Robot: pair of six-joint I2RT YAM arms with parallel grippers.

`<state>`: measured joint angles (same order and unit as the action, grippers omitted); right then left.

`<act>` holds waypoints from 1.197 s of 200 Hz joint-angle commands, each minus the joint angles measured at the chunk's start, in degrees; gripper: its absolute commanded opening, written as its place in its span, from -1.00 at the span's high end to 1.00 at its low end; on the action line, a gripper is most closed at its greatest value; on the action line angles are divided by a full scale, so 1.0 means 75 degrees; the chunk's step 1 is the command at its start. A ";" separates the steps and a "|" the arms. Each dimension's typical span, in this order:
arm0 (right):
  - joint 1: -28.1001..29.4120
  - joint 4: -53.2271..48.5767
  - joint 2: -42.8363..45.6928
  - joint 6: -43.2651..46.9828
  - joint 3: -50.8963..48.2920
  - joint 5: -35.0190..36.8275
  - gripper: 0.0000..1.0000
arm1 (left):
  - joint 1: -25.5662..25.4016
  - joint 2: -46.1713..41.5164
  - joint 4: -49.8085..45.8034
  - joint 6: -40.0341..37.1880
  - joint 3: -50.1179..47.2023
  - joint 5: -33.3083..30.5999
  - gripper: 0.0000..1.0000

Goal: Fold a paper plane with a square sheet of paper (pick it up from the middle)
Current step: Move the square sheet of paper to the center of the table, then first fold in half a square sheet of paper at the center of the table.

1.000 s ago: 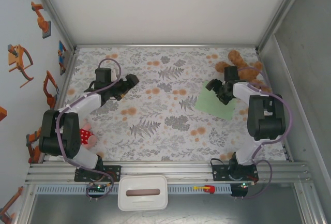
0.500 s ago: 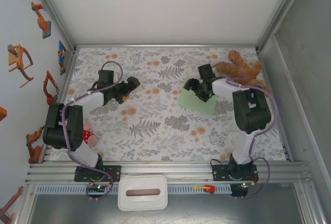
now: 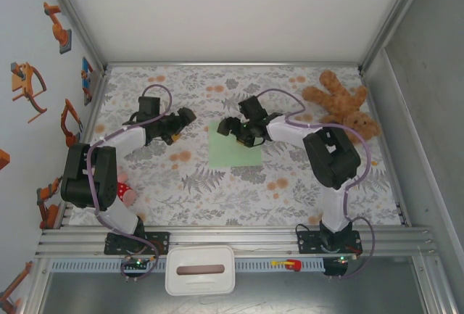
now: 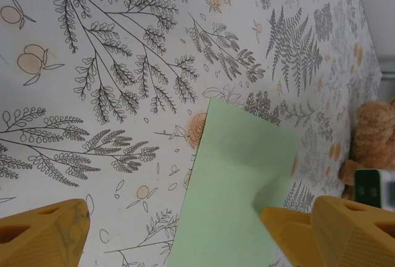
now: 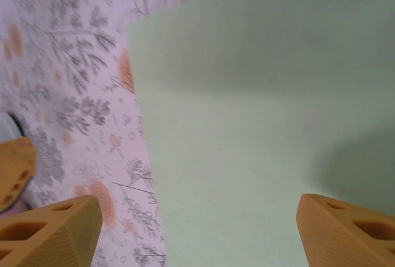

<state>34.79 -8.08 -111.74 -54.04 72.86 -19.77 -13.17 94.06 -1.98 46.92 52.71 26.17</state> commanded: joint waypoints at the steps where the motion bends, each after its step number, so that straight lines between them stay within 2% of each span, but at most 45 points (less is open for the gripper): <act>1: -0.0435 -0.0161 0.0828 0.0227 -0.0115 0.0425 -0.61 | -0.0230 -0.0056 -0.0353 0.0151 0.0276 0.0131 -0.80; 43: -0.1065 -0.1299 0.0914 0.1152 -0.0449 0.0667 -0.32 | -0.1088 0.0245 -0.0439 0.0495 0.0501 0.0101 -0.82; 78: -0.1145 -0.2068 0.0545 0.1827 0.0039 0.0589 -0.13 | -0.1854 0.1113 -0.0495 0.0770 0.1286 0.0088 -0.83; 99: -0.1146 -0.2422 0.0245 0.1993 0.0346 0.0537 0.06 | -0.2108 0.1629 -0.0556 0.0979 0.1693 0.0071 -0.80; 126: -0.1146 -0.2658 0.0041 0.2151 0.0504 0.0539 0.22 | -0.2239 0.1944 -0.0874 0.1017 0.1924 -0.0258 -0.72; 158: -0.1146 -0.2732 -0.0106 0.2224 0.0472 0.0417 0.30 | -0.2263 0.1969 -0.1332 0.0792 0.1934 -0.0601 -0.70; 212: -0.1134 -0.2581 -0.0346 0.2203 0.0387 0.0094 0.39 | -0.2269 0.2147 -0.0951 0.0757 0.1868 -0.0113 -0.69; 239: -0.1131 -0.2568 -0.0446 0.2202 0.0387 0.0080 0.45 | -0.2272 0.2206 -0.0931 0.0755 0.1849 -0.0132 -0.69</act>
<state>26.06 -26.72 -113.89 -38.09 75.07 -18.33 -29.98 109.38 -9.02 53.19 65.89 24.12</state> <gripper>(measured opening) 0.286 0.846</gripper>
